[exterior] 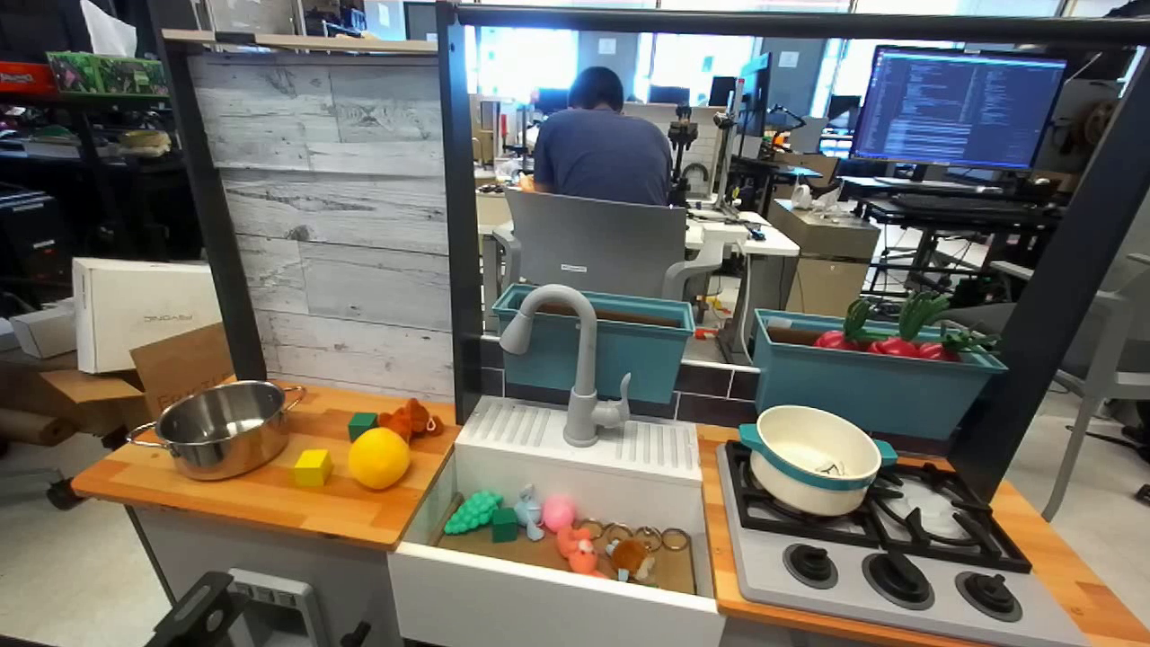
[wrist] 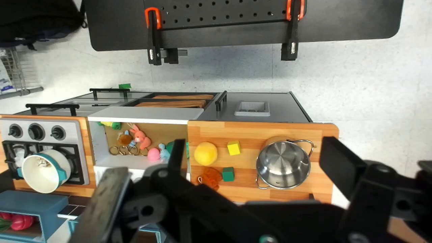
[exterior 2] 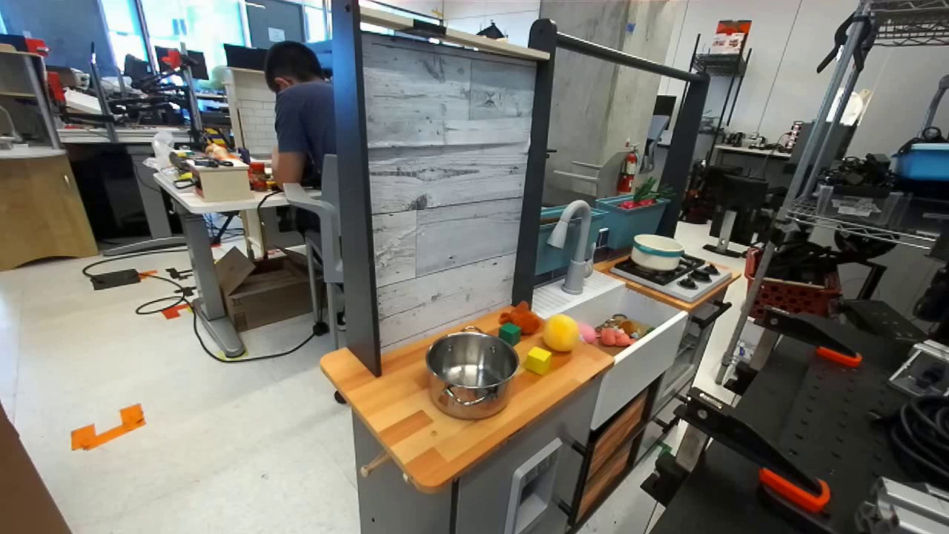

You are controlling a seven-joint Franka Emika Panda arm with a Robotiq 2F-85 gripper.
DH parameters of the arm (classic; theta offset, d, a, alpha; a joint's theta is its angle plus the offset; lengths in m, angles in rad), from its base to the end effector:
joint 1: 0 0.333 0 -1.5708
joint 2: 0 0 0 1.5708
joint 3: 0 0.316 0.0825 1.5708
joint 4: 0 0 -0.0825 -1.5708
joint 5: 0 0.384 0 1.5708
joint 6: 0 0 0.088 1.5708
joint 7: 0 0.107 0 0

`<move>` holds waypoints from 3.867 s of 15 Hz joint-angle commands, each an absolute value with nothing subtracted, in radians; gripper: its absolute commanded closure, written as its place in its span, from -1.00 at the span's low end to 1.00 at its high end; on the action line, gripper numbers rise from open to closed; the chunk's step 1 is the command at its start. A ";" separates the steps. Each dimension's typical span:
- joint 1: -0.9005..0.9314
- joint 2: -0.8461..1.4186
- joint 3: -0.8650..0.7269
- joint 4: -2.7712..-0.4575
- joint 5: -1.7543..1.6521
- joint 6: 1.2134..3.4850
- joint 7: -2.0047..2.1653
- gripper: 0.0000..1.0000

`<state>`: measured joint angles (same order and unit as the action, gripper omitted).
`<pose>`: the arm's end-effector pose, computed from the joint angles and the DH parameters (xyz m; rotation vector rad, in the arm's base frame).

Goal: Put the yellow plushie in the silver pot

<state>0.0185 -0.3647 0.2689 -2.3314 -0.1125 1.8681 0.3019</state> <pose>0.4126 0.1186 0.4660 2.9167 0.0034 -0.0750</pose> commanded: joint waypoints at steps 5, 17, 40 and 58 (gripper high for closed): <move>0.048 -0.361 0.242 -2.329 -0.122 1.865 0.311 -1.00; -0.021 -0.091 0.110 -2.318 -0.233 2.341 0.258 -1.00; 0.032 0.278 -0.069 -2.179 -0.318 2.486 0.286 -1.00; -0.010 0.810 -0.068 -1.448 -0.119 1.958 0.133 -1.00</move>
<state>-0.0121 0.6878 -0.0848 -1.6227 -0.1451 2.0918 0.1730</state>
